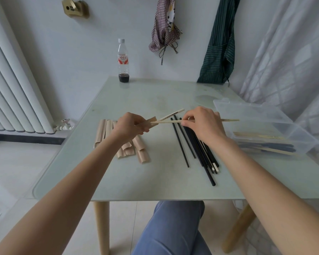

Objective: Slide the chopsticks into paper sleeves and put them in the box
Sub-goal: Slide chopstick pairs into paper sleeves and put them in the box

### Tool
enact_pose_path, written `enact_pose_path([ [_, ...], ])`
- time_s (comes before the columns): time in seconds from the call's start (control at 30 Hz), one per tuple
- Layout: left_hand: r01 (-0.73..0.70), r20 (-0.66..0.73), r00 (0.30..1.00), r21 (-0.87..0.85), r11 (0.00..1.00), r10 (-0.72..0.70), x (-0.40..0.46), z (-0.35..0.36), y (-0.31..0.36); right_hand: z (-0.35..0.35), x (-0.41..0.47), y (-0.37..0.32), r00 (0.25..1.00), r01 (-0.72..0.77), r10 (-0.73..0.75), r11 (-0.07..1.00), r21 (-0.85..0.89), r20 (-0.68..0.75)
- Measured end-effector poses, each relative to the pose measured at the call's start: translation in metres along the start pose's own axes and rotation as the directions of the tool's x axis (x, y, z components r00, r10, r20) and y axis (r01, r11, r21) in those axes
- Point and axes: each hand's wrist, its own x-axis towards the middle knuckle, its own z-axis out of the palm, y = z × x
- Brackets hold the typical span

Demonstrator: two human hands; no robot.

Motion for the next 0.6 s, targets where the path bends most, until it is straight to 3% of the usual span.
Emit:
enact_pose_path([
  [0.23,-0.119,0.104,0.988,0.057,0.991,0.112,-0.006,-0.005,0.010,-0.005,-0.001,-0.001,0.996,-0.004,0.002,1.000,-0.019,-0.086],
  [0.6,-0.184,0.102,0.981,0.178,0.967,0.168,-0.010,0.007,0.020,0.001,-0.008,-0.003,0.996,-0.012,0.001,0.993,0.118,0.089],
])
